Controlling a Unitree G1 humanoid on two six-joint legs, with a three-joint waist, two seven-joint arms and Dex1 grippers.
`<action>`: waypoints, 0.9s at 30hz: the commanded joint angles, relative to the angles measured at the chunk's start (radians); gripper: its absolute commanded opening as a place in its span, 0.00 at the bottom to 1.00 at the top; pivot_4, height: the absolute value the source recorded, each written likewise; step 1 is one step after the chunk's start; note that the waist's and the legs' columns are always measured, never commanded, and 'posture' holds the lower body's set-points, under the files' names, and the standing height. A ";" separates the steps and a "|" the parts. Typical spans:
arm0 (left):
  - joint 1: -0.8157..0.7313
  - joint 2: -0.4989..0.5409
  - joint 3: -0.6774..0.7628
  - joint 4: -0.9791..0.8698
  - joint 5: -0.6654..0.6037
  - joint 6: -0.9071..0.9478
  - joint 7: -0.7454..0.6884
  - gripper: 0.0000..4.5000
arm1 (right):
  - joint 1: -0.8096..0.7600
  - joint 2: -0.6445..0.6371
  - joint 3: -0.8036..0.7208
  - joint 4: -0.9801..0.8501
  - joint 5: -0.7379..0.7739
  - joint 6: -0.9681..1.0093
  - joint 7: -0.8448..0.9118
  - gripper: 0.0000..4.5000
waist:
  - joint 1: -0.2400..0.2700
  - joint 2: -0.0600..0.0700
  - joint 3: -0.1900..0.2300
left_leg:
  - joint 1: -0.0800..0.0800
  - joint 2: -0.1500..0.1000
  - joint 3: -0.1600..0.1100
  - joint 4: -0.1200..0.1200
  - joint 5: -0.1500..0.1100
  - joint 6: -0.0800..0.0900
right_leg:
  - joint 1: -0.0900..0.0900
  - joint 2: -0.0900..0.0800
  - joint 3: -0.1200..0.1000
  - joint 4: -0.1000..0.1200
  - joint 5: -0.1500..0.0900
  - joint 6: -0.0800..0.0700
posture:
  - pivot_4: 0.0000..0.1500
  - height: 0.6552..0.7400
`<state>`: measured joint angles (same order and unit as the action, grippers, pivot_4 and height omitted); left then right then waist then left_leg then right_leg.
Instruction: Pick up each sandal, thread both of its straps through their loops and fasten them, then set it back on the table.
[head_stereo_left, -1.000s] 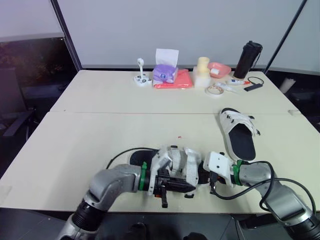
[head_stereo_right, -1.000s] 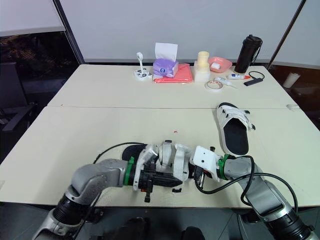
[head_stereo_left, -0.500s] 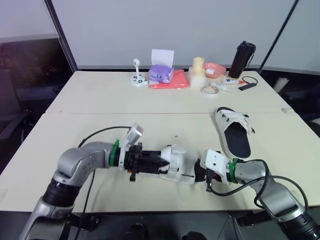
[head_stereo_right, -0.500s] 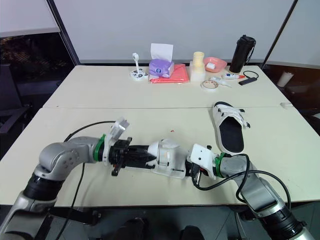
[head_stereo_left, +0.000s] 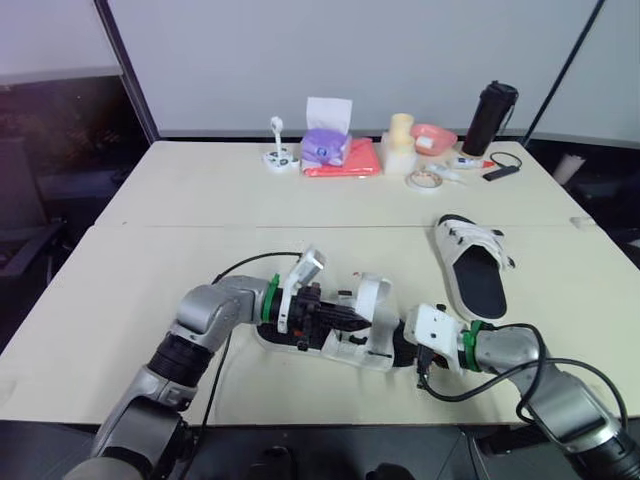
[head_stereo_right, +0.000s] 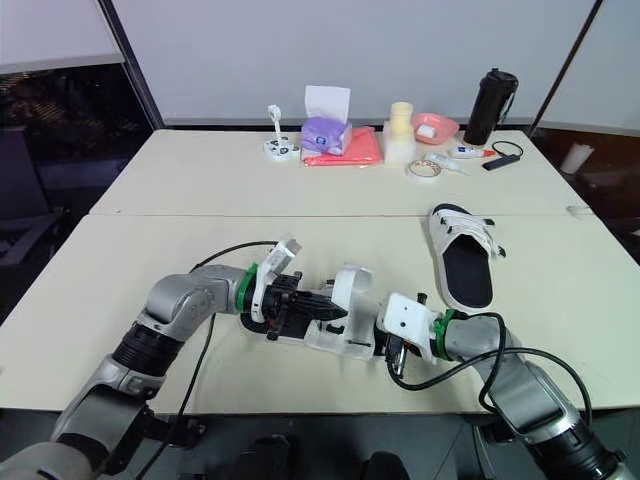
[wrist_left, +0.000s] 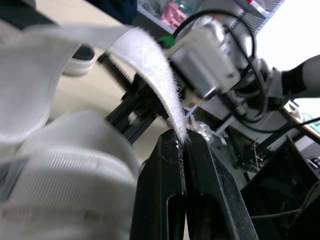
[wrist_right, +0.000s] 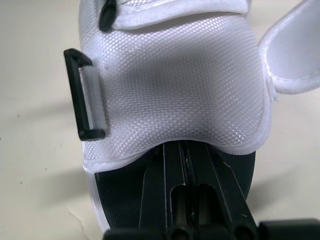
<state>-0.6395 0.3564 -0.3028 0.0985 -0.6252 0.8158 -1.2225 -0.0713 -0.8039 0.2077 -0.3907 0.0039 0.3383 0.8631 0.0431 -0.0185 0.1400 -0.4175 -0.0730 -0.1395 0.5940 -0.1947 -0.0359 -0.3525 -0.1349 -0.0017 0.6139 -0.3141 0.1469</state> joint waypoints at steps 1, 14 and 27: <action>-0.038 -0.028 -0.004 0.012 0.015 -0.021 -0.013 0.01 | 0.105 -0.036 0.062 0.043 -0.029 0.061 0.036 0.00 | 0.003 0.000 0.000 | -0.001 0.000 0.000 0.000 0.000 0.000 | 0.000 0.000 0.000 0.000 0.001 0.001 | 1.00 1.00; -0.049 -0.089 -0.016 0.037 0.039 -0.002 -0.013 0.01 | 0.133 -0.049 0.024 -0.035 0.007 0.114 0.036 0.00 | -0.002 0.000 0.000 | -0.004 -0.003 0.000 0.000 0.000 0.000 | -0.002 0.000 -0.001 0.000 0.001 0.004 | 1.00 1.00; -0.044 -0.130 -0.088 0.145 0.132 -0.096 -0.064 0.01 | 0.128 -0.044 0.030 -0.040 0.007 0.127 0.032 0.00 | -0.001 0.000 0.000 | -0.004 -0.003 0.000 0.001 0.000 0.000 | -0.002 0.000 -0.002 0.000 0.001 0.004 | 1.00 1.00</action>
<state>-0.6701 0.2368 -0.3890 0.2316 -0.5035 0.7337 -1.2833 -0.0044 -0.8332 0.1666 -0.4777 0.0196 0.4033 0.8583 0.0424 -0.0185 0.1402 -0.4215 -0.0757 -0.1391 0.5953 -0.1949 -0.0358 -0.3540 -0.1346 -0.0039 0.6143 -0.3133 0.1506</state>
